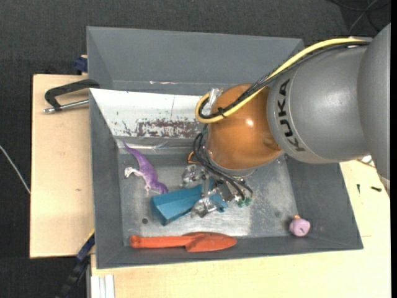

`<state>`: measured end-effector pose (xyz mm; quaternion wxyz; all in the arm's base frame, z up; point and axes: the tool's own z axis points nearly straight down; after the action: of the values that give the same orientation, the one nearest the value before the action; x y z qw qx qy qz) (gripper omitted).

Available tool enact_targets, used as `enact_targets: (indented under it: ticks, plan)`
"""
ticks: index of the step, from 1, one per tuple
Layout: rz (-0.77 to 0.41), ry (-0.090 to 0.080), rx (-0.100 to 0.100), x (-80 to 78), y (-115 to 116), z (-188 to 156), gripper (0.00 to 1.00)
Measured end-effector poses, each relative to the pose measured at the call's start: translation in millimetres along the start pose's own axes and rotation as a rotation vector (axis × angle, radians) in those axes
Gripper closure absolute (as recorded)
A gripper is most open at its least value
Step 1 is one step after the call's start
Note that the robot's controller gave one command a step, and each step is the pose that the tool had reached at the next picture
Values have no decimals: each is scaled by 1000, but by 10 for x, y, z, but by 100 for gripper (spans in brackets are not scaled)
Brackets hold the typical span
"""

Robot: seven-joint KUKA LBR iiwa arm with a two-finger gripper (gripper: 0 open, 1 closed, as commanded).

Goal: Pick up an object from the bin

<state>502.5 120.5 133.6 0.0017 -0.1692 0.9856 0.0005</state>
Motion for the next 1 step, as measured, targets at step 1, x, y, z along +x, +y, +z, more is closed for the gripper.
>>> enact_targets:
  ticks: [1]
  plan:
    - [-1, 8, -1, 14, 4, -59, 100]
